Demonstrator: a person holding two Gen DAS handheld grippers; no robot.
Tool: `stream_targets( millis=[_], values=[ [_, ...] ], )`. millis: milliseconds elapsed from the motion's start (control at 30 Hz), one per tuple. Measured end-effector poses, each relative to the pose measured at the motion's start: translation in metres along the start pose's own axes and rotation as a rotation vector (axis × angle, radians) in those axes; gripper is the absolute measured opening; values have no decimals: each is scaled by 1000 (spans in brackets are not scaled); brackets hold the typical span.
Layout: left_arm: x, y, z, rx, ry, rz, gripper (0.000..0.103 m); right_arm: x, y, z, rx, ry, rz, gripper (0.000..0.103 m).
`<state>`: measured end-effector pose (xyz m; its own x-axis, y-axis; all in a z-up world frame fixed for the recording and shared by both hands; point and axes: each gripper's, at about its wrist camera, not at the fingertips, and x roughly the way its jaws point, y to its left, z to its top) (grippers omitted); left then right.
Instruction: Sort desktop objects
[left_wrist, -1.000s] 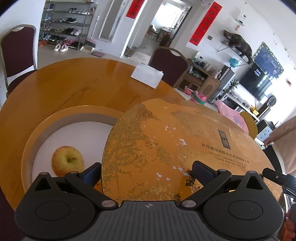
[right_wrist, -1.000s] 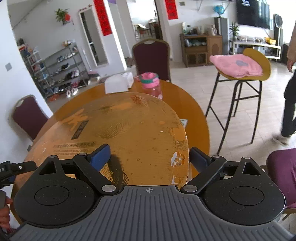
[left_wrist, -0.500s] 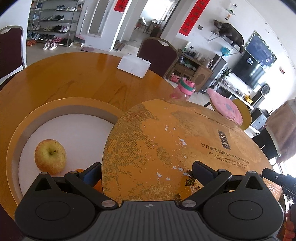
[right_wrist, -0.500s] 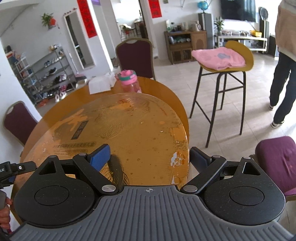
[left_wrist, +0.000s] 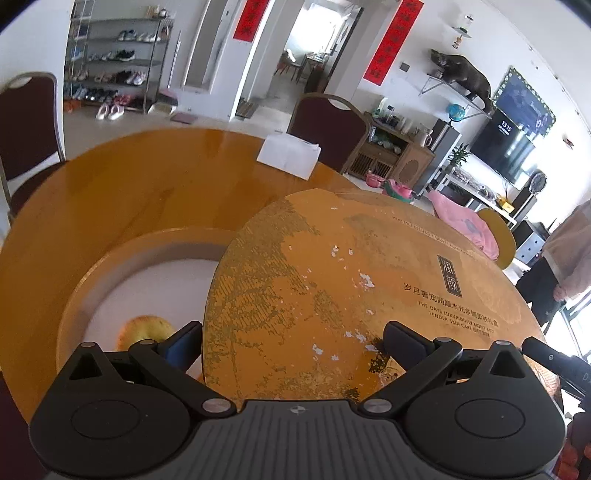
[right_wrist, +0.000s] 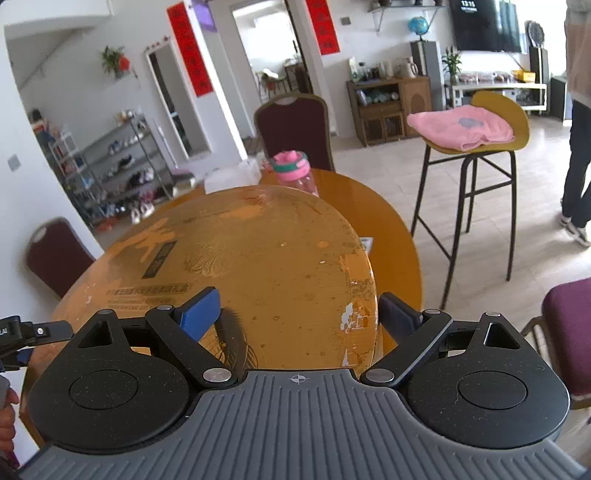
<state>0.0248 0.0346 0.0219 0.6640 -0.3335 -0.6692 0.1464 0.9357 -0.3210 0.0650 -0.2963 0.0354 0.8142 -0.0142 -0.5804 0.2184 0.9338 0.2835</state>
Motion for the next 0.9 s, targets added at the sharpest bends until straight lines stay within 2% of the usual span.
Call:
stream_targets(
  millis=[167,467,900],
  values=[
    [-2,12,1,-10,-8,11,100,10,7,-5,19,7,22,93],
    [-12,56,-4,-132,-14,86,100,45,46,2,-71,72,97,93],
    [-25,91,2,-215,-105,224,100,104,101,8,-187,137,235,93]
  ],
)
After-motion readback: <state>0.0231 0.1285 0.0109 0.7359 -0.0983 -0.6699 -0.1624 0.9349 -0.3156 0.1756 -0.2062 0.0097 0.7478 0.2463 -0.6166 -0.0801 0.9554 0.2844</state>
